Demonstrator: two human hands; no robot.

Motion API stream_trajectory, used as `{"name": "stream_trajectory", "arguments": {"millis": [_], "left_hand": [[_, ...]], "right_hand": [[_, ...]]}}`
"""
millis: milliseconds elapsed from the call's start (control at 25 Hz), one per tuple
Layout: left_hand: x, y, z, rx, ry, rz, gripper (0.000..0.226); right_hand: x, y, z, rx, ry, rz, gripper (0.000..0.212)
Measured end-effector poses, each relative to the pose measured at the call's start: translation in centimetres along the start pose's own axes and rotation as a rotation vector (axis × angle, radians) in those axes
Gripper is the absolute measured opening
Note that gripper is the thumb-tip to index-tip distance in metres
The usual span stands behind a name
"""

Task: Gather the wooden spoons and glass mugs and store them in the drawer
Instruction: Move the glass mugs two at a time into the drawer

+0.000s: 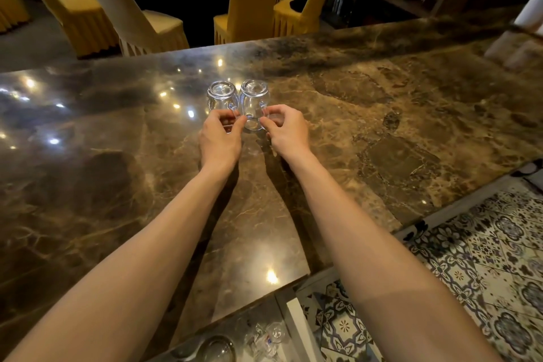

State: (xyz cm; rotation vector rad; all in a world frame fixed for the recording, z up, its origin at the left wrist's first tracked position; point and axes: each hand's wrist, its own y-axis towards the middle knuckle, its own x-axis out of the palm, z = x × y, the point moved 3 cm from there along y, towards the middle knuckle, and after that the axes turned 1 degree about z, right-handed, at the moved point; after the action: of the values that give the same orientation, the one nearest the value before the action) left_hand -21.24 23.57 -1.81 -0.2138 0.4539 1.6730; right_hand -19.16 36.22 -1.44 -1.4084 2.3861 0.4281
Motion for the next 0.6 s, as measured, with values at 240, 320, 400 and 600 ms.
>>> {"name": "stream_trajectory", "arguments": {"millis": [240,320,400,600], "left_hand": [[0.05,0.35,-0.33,0.014,0.041,0.014,0.024],[-0.1,0.43,-0.4,0.017,0.043,0.02,0.021],[-0.25,0.44,-0.32,0.026,0.041,0.016,0.017],[-0.74,0.14,-0.12,0.043,0.024,0.003,0.016]], "right_hand": [[0.24,0.18,-0.31,0.014,-0.07,0.01,0.015],[0.28,0.13,-0.36,0.01,-0.092,0.005,0.015],[0.32,0.01,-0.44,0.004,-0.099,0.0,0.016],[0.39,-0.29,-0.69,0.003,-0.122,-0.011,0.017]]}}
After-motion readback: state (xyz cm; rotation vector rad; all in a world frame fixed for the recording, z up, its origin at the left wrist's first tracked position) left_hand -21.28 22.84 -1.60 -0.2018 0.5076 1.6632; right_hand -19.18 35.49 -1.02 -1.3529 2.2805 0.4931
